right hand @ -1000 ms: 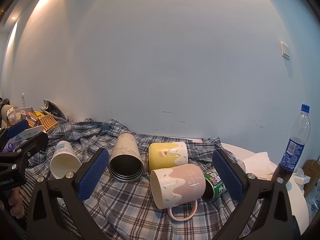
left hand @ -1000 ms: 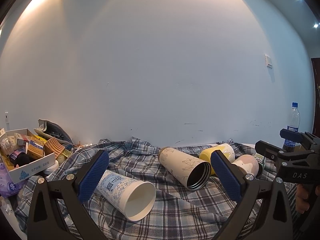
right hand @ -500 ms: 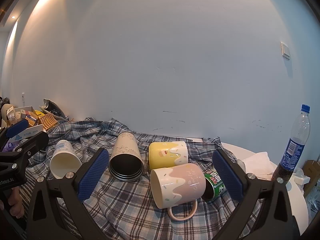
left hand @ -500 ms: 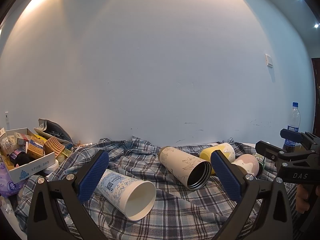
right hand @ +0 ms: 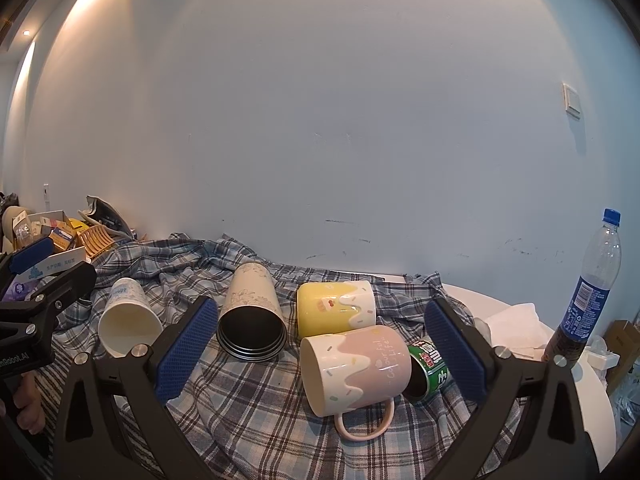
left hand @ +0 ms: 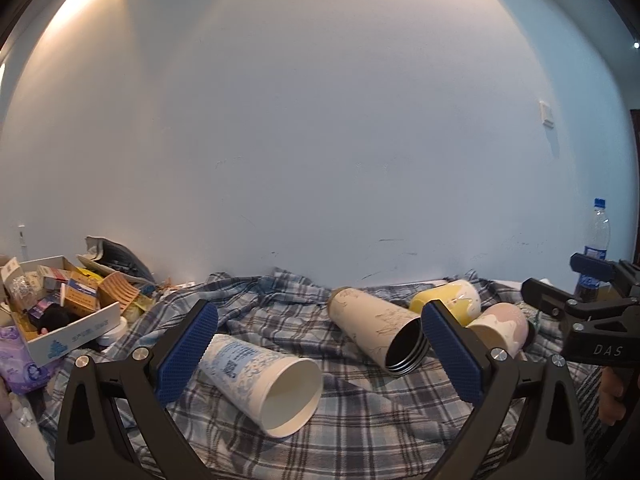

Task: Flip cup upside down
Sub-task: 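Lower the left tool over the lying cream floral tumbler and close on it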

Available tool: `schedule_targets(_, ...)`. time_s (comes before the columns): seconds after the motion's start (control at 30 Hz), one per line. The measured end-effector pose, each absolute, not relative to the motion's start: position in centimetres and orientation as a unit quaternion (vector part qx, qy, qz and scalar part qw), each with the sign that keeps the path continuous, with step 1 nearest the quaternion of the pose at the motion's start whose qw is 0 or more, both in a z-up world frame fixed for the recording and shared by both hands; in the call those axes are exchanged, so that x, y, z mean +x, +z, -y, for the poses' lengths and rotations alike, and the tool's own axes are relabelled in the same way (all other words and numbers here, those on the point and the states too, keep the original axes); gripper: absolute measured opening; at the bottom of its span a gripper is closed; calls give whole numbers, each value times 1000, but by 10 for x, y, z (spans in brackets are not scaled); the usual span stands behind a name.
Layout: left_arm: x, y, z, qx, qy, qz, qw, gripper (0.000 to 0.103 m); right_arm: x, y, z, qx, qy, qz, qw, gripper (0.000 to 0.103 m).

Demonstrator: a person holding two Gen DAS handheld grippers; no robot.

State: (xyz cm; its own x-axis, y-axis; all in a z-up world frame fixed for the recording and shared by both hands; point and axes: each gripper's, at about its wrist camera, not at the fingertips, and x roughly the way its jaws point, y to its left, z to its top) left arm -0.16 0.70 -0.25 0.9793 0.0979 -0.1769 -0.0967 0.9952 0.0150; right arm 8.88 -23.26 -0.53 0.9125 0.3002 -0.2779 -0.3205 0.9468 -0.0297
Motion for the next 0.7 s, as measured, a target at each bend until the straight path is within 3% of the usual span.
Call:
schedule_targets(0.27, -1, 15, -43, 21, 85, -144, 986, 103, 94, -5, 237, -26, 159, -149, 976, 103)
schedule_targets(0.57, 58, -2, -109, -161, 69, -285, 942, 103, 97, -6, 235, -35, 145, -153, 977, 103)
schedule_targets(0.7, 89, -5, -87, -135, 55, -305, 941, 103, 104, -8, 240, -28, 133, -166, 977, 103)
